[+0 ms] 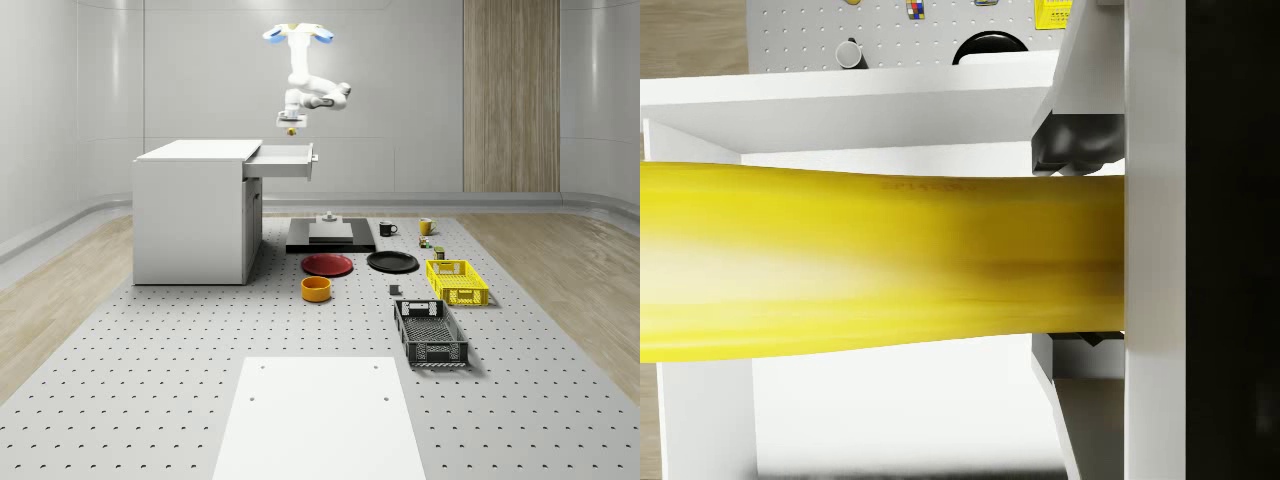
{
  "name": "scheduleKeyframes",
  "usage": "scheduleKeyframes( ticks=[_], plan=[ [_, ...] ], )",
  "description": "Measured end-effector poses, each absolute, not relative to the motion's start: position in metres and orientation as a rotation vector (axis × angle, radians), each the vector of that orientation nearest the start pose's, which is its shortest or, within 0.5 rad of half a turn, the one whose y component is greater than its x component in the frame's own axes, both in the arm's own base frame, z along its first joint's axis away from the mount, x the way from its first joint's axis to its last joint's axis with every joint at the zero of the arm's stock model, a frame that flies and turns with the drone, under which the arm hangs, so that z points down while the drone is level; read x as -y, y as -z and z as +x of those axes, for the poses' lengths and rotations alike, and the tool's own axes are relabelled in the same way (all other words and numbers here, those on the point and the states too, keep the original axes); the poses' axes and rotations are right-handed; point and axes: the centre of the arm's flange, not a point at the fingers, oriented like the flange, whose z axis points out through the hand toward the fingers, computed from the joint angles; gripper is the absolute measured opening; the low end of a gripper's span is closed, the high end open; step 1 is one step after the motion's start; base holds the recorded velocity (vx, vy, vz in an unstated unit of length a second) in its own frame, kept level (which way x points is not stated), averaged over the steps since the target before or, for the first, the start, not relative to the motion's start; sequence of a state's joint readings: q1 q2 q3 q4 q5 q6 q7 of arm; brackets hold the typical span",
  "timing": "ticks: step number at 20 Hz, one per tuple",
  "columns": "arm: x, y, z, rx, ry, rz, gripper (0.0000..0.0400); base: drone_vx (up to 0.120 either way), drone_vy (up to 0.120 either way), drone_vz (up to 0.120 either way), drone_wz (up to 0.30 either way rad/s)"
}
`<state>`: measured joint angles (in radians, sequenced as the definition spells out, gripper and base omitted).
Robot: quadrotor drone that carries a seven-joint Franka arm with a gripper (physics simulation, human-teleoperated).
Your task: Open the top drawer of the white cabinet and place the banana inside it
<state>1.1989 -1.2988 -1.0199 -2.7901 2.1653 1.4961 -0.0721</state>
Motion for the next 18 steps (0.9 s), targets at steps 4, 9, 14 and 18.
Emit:
scheduleKeyframes(
  ticks=[4, 9, 14, 18],
  plan=[
    [-0.032, -0.583, 0.307, 0.001, -0.829, -0.010, 0.0201, 0.000, -0.120, -0.120, 0.000],
    [-0.032, -0.583, 0.307, 0.001, -0.829, -0.010, 0.0201, 0.000, -0.112, -0.120, 0.000],
    [-0.032, -0.596, 0.307, 0.001, -0.832, -0.010, 0.0201, 0.000, 0.000, 0.000, 0.000],
    [-0.032, -0.614, 0.307, 0.001, -0.832, -0.010, 0.0201, 0.000, 0.000, 0.000, 0.000]
  ],
)
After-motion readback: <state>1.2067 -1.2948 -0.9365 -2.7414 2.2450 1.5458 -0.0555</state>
